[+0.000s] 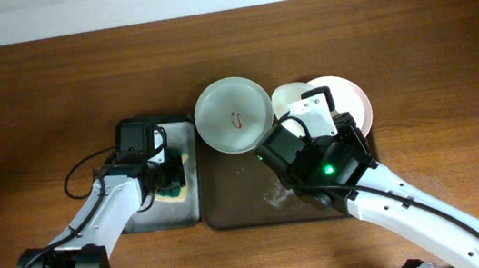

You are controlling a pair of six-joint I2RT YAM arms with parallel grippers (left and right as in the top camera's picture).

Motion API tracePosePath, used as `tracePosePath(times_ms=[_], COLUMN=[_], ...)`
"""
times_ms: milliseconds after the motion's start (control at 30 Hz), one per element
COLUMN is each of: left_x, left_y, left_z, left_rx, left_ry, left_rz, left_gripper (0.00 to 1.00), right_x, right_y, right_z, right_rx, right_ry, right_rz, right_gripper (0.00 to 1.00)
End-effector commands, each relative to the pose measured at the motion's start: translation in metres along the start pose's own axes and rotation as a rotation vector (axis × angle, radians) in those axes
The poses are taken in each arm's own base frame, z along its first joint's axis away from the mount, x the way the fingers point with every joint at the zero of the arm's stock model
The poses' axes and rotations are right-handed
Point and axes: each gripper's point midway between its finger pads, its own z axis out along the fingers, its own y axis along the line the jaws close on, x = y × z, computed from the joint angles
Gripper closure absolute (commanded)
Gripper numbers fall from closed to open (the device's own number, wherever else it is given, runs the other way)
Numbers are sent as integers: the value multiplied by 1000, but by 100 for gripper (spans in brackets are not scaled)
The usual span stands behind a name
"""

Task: Clean dirty plates on tray and stack at the side
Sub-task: 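Lift the white plate with the right gripper and place it at the right side, then grip the pale green plate rim with the right gripper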

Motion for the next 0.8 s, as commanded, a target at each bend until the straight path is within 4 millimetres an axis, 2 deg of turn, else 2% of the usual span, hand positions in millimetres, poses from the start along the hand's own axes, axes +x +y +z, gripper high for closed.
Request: tracePosePath(times_ms=[0,67,100,200,267,367,400,467,533,600,667,700,733,767], left_x=[2,2,2,2,2,2,2,3,3,3,3,3,3,3], left_y=[0,-1,-1,-1,-1,-1,-1,-1,-1,-1,-1,-1,-1,-1], left_z=[-2,-2,-2,-2,-2,-2,-2,-2,-2,-2,-2,-2,-2,-2], left_rx=[10,12,14,13,14,13,13,13,13,13,13,13,13,13], left_ry=[-3,-3,-2,-2,-2,-2,-1,1,0,1,1,1,1,3], left_rz=[3,5,4,5,5,5,5,5,5,5,5,5,5,5], left_gripper=[37,46,50,69,85,95,97,100,100,100,100,84,61,54], right_x=[-9,-1,9,33,57,96,120,147,185,212,225,222,212,196], right_y=[-9,1,3,-12,-37,-86,-109,-128,-141,-138,-132,-129,-124,-116], right_z=[-5,2,14,53,89,130,144,156,169,180,187,191,195,199], right_rx=[14,-59,-107,-149,-189,-173,-132,-85,-30,-10,-7,-30,-101,-217], right_ry=[-29,34,115,296,451,582,635,692,786,873,922,912,879,835], right_rz=[104,183,255,424,628,907,1008,1097,1174,1202,1205,1217,1216,1217], right_gripper=[96,96,96,96,96,96,96,96,96,96,96,81,60,48])
